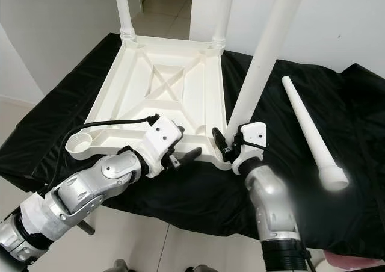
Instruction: Building children table
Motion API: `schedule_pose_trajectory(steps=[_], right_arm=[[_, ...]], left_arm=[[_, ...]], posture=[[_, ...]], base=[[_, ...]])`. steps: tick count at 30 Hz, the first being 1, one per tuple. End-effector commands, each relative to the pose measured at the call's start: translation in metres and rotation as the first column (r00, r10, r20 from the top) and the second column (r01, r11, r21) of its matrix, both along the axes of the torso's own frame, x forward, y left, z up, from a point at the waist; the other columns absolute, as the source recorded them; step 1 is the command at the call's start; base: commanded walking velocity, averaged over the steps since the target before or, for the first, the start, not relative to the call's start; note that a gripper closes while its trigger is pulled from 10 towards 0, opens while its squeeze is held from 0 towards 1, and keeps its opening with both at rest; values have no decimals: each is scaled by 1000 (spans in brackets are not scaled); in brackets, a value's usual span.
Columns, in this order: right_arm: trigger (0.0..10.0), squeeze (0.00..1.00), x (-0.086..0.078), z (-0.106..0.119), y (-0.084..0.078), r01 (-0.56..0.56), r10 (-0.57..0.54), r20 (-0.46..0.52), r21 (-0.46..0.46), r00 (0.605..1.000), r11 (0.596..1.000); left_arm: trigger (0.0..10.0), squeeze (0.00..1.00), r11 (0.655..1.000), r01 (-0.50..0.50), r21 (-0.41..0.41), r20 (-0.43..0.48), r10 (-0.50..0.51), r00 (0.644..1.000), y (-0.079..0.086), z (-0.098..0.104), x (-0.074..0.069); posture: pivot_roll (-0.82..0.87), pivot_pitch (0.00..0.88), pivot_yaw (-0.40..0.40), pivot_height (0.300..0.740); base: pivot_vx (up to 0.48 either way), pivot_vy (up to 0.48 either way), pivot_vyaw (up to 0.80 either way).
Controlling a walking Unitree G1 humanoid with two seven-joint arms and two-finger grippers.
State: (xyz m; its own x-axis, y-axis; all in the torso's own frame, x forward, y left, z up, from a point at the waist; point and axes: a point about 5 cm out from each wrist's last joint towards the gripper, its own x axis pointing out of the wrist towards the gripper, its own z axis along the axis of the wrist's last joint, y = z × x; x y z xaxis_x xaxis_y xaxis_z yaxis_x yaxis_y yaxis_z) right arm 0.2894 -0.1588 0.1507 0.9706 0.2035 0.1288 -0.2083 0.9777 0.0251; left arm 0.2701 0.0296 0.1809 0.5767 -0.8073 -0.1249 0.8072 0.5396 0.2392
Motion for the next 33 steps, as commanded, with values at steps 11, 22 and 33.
schedule_pose_trajectory(steps=[11, 22, 33], right_arm=[[10000, 0, -17, -17, 13, 410, -396, -149, 72, 906, 909], [10000, 0, -17, -8, 15, 411, -405, -101, 55, 909, 910], [10000, 1000, -14, 4, 9, 248, -248, 1, 73, 969, 966]], left_arm=[[10000, 0, 949, 312, 45, -84, -307, 948, -7, -6, -16], [10000, 0, 950, 306, 54, -78, -302, 950, -6, -6, -13], [10000, 0, 952, 301, 52, -74, -297, 952, -6, -5, -11]], posture=[[-29, 71, -37, 740], [-29, 79, -37, 740], [-40, 81, -30, 740]], base=[[0, 0, 0], [0, 0, 0], [0, 0, 0]])
